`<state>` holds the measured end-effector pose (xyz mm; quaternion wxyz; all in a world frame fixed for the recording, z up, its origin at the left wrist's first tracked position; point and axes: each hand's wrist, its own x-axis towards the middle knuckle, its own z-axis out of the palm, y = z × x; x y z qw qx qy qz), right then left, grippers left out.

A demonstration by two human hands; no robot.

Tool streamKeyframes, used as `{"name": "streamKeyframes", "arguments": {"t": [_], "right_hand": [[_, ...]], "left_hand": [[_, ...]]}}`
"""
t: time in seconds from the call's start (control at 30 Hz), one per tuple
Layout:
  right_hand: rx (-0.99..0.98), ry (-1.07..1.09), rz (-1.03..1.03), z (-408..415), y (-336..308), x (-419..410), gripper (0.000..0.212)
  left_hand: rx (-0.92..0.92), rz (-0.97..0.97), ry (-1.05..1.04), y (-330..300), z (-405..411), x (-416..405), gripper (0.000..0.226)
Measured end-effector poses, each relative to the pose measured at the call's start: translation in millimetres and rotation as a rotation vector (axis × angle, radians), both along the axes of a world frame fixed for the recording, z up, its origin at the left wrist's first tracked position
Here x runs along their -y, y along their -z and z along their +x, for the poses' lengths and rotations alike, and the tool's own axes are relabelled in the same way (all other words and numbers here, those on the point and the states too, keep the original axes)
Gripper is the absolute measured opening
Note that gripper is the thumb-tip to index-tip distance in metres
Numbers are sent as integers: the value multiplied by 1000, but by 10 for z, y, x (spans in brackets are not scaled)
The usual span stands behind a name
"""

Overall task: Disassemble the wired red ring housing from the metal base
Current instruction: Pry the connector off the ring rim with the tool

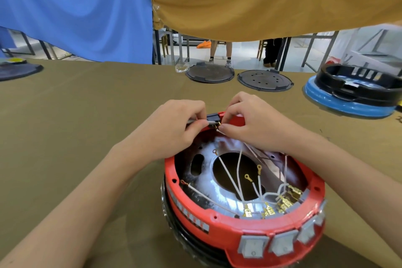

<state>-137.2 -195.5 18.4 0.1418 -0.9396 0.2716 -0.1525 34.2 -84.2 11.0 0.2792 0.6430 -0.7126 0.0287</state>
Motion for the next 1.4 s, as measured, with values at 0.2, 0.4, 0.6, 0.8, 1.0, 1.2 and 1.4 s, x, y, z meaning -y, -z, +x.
{"name": "streamKeyframes", "arguments": {"t": [0.2,0.4,0.6,0.8,1.0,1.2,1.4], "right_hand": [[-30,125,-54,173,-51,-145,18],[89,149,-29,235,-4,-218,29],[121,73,62,218,6,-109,39],[75,27,30,179,13,-31,26],[75,-2,47,144,19,-5,19],[99,7,97,157,8,23,21],[72,-14,122,147,-5,45,20]], "left_hand": [[0,-25,-26,28,-36,-4,14],[31,-53,-55,45,-72,-18,15],[26,-38,-47,41,-72,-34,15],[32,-29,-50,35,-93,-48,14],[66,17,-29,34,-78,-57,14],[47,20,-12,39,-77,-52,14],[-2,62,3,11,-26,-43,14]]}}
